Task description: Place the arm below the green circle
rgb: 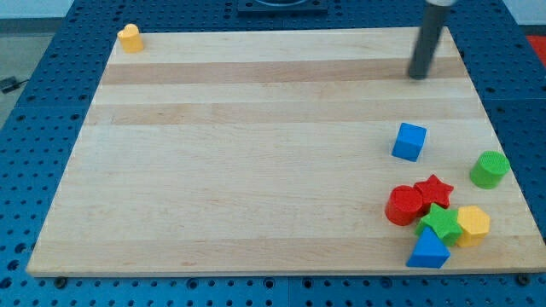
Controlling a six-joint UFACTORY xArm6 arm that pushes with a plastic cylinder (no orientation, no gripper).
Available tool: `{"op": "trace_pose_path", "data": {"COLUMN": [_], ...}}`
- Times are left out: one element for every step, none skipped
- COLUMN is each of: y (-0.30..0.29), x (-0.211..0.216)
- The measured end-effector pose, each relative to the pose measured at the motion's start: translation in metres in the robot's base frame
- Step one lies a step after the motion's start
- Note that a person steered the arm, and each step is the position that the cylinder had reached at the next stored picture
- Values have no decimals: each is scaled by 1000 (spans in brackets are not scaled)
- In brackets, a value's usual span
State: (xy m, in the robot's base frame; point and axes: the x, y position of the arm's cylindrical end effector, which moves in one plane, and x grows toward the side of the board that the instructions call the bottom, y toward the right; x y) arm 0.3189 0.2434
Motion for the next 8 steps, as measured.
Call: {"op": "trace_pose_path", "data": {"y": [32, 62, 91, 88, 66, 61, 59, 54], "x": [46, 102, 149, 199, 227, 226, 213, 213]}}
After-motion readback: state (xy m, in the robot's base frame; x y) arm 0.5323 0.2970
